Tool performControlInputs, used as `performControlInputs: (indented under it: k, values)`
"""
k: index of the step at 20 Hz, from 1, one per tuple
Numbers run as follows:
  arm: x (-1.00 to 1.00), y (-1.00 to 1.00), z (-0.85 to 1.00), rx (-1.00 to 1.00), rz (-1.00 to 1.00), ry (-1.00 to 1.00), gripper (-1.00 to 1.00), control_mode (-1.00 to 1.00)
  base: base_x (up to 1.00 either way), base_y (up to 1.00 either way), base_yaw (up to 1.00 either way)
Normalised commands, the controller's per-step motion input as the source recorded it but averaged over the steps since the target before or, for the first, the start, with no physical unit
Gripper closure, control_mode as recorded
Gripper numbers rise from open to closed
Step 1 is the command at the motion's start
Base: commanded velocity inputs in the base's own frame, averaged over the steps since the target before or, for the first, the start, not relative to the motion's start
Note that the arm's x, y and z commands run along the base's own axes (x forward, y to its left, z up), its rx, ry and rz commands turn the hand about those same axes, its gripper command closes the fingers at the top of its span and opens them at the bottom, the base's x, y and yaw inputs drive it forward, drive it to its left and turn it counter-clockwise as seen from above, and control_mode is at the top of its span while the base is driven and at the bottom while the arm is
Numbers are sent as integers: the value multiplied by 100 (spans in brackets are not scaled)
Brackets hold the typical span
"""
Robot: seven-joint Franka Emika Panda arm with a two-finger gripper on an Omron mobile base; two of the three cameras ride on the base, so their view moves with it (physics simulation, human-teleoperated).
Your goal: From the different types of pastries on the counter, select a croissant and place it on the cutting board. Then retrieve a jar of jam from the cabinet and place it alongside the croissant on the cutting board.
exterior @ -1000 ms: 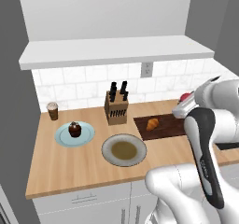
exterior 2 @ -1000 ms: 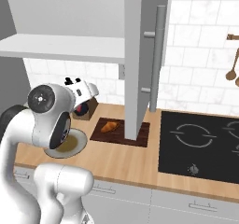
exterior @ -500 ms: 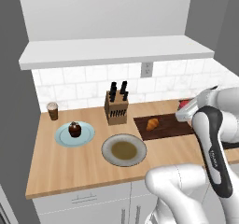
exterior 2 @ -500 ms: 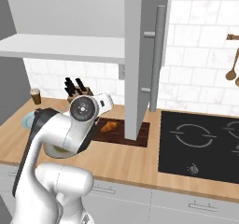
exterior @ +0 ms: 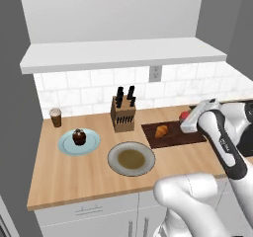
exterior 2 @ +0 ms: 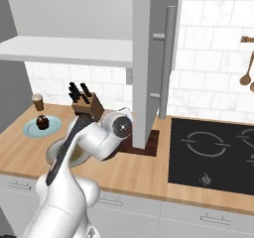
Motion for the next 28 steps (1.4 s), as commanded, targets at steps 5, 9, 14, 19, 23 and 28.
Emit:
performControlInputs:
  k: [5, 9, 14, 19, 23, 28]
  values:
    - [57, -95, -25, -19, -1, 13, 100, -100, 0, 0, 0]
    - [22, -52, -44, -22, -10, 23, 100, -100, 0, 0, 0]
    - [19, 2, -53, 0, 7, -1, 100, -100, 0, 0, 0]
    - [37, 5, -64, 2, 5, 0, 100, -100, 0, 0, 0]
    - [29, 0, 0, 0, 0, 0, 100, -100, 0, 0, 0]
    - [27, 11, -3, 2, 0, 0, 100, -100, 0, 0, 0]
